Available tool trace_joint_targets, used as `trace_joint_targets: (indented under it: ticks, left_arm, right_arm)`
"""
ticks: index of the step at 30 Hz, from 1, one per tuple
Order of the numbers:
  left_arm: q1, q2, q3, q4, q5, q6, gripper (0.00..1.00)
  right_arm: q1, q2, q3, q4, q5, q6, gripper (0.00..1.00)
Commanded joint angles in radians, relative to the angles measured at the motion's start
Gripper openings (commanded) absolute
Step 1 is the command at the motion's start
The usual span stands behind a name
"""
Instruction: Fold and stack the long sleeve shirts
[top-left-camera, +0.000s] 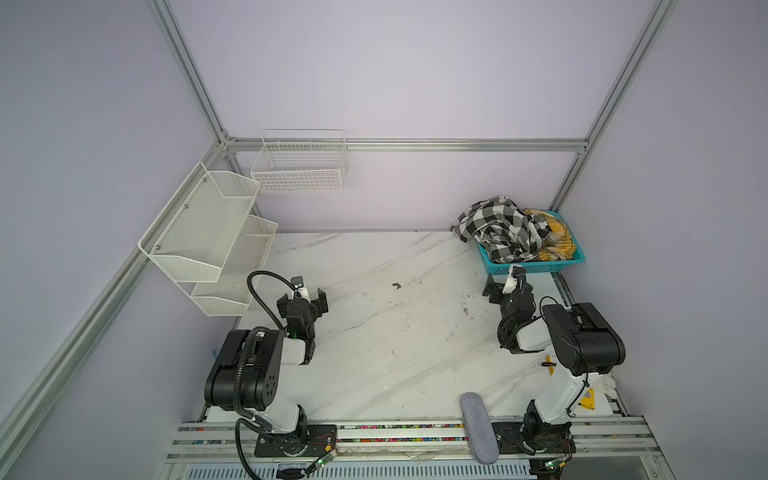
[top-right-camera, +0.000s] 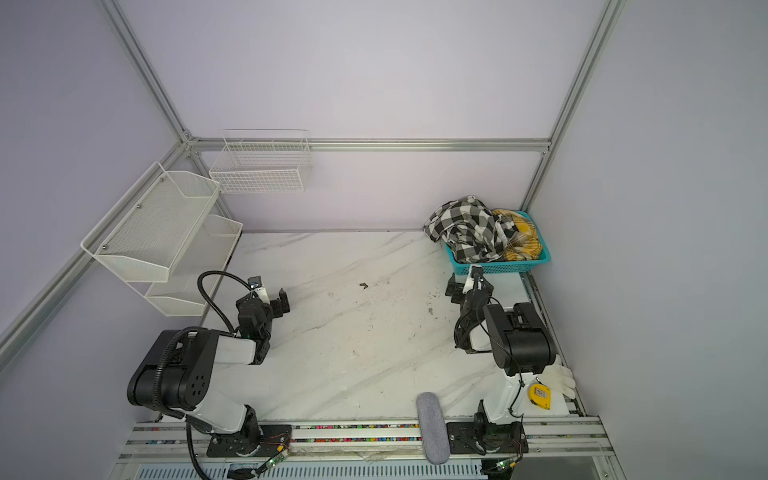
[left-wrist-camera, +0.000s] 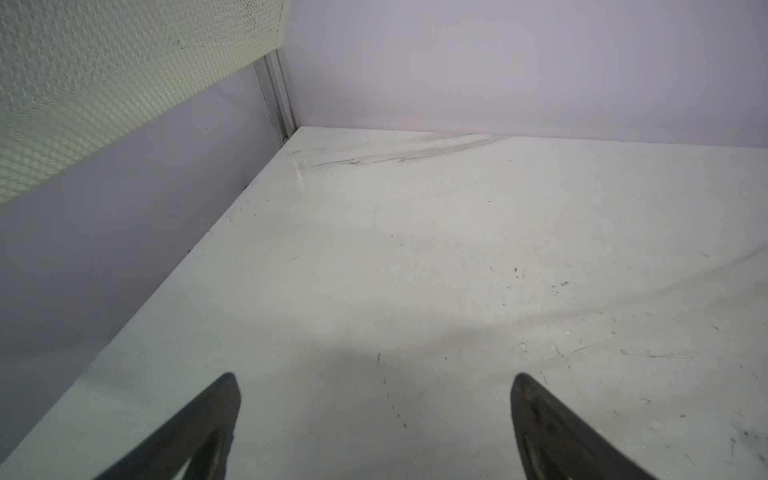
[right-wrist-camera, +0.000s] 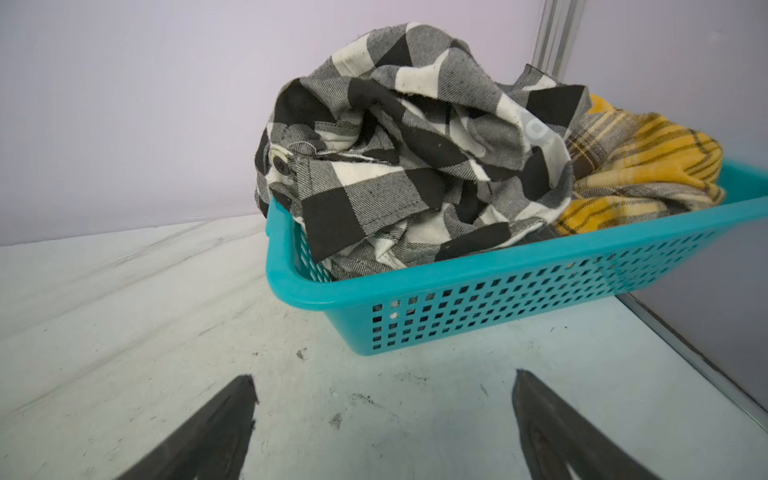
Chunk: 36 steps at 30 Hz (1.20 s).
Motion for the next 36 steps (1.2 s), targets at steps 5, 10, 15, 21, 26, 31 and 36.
trace_joint_targets:
  ticks: [5, 10, 15, 21, 26, 31, 36]
  left_arm:
    - [-0.003, -0.01, -0.014, 0.056, 0.002, 0.026, 1.0]
    - [-0.002, -0.01, -0.013, 0.056, 0.003, 0.023, 1.0]
    - [-0.001, -0.023, 0.004, -0.002, -0.004, 0.003, 1.0]
    - [0.003, -0.033, 0.016, -0.045, 0.003, -0.009, 1.0]
    - [0.016, -0.026, 0.002, -0.003, 0.037, 0.001, 1.0]
    - [0.015, -0.045, 0.008, -0.023, 0.052, 0.007, 1.0]
    - [-0.013, -0.221, 0.444, -0.82, -0.147, -0.172, 0.99]
  right_arm:
    - [0.003, -0.02, -0.004, 0.037, -0.019, -0.019, 0.97]
    - [0.002, -0.02, -0.004, 0.037, -0.021, -0.02, 0.97]
    - [0.003, -0.02, -0.003, 0.037, -0.022, -0.019, 0.97]
    - [0.001, -0.02, -0.002, 0.037, -0.022, -0.019, 0.97]
    - [0.003, -0.02, -0.003, 0.035, -0.023, -0.019, 0.97]
    - [0.052, -0.124, 0.019, -0.059, 0.236, 0.0, 0.97]
    - [0.074, -0.451, 0.559, -1.163, 0.397, 0.394, 0.97]
